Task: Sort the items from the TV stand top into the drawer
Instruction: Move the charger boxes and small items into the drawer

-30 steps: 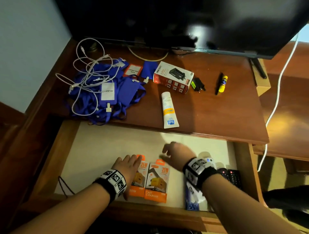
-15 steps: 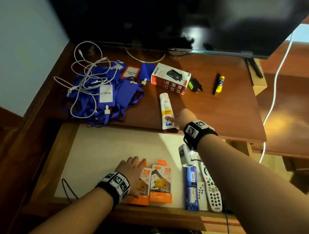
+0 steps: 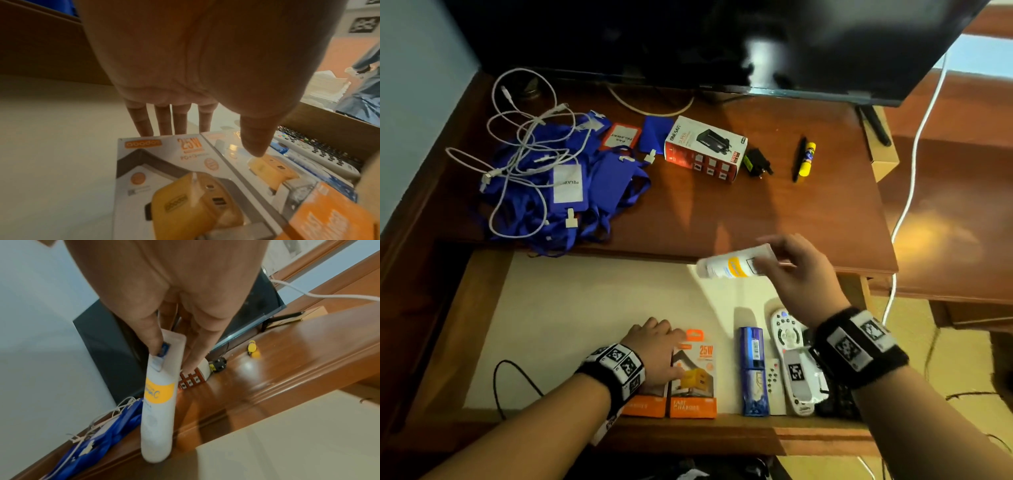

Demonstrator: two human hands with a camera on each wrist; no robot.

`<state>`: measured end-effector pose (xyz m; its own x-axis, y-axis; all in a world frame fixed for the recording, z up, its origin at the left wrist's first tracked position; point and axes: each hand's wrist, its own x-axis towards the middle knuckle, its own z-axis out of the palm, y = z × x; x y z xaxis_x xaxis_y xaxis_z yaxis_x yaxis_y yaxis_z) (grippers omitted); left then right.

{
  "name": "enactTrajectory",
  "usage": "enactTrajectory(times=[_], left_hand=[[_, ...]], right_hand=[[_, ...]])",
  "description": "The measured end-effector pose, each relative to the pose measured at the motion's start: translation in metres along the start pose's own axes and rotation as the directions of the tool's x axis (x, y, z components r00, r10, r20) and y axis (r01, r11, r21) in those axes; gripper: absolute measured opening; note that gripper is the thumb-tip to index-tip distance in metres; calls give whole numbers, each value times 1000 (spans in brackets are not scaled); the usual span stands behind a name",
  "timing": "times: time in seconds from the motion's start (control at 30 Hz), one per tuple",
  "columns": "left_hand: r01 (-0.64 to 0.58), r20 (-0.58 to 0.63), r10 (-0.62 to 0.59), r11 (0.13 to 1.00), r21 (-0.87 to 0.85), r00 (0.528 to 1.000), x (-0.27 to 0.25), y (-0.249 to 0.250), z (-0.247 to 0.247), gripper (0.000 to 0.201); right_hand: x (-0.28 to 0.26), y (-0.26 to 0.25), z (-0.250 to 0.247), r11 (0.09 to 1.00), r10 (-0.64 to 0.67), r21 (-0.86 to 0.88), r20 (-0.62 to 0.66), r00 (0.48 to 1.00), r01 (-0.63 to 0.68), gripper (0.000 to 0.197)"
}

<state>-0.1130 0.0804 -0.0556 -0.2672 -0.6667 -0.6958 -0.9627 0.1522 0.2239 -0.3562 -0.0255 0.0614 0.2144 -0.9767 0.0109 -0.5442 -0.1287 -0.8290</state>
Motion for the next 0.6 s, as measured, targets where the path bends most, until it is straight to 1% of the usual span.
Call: enactTrajectory(times=[0.07,0.1,0.17,0.2,0.23,0.27,0.3,0.33,0.4,0.43,0.5,0.57,0.6], left_hand=[[22,-13,-23,999,-40,1000,-4,-4,0,73],[26,-12,-27,998,-56,1000,-6,-6,1,73],[24,-6,-24,997,-71,1000,-10,-10,3,74],[21,-9,-22,997,-78,1000,-11,-10,4,74],[21,-18,-23,995,-92,1000,-12,-11,3,73],[28,-34,-32,993,-118,999,-13,-11,3,73],[41,-60,-50,989,-141,997,-14,-13,2,72],[61,-99,-76,987,-150,992,-15,-14,1,71],[131,-171,-149,985,-115,974,-18,-20,2,73],[171,-176,-187,980,-98,967,-20,-24,5,75],[227,-127,-241,967,-113,962,-21,-31,11,77],[252,-63,-267,951,-177,962,-21,-33,14,74],[254,-49,-270,945,-204,962,-21,-33,15,73]], right_hand=[[-14,0,-11,995,6,104,29,1000,-9,21],[-19,3,-12,995,11,100,56,998,-16,20],[-25,14,-4,999,51,-13,149,988,-50,26],[-27,21,3,993,101,-76,212,972,-87,30],[-28,27,10,982,168,-130,284,944,-136,29],[-30,33,19,966,232,-193,361,903,-171,23],[-32,37,27,948,282,-264,436,854,-178,16],[-34,42,35,927,320,-339,496,807,-159,16],[-37,52,49,901,367,-414,570,735,-129,23],[-36,55,54,896,383,-426,591,710,-128,24],[-34,62,63,880,409,-462,620,669,-111,28],[-32,72,70,863,440,-492,621,648,-115,30],[-32,77,74,854,452,-507,612,649,-117,31]])
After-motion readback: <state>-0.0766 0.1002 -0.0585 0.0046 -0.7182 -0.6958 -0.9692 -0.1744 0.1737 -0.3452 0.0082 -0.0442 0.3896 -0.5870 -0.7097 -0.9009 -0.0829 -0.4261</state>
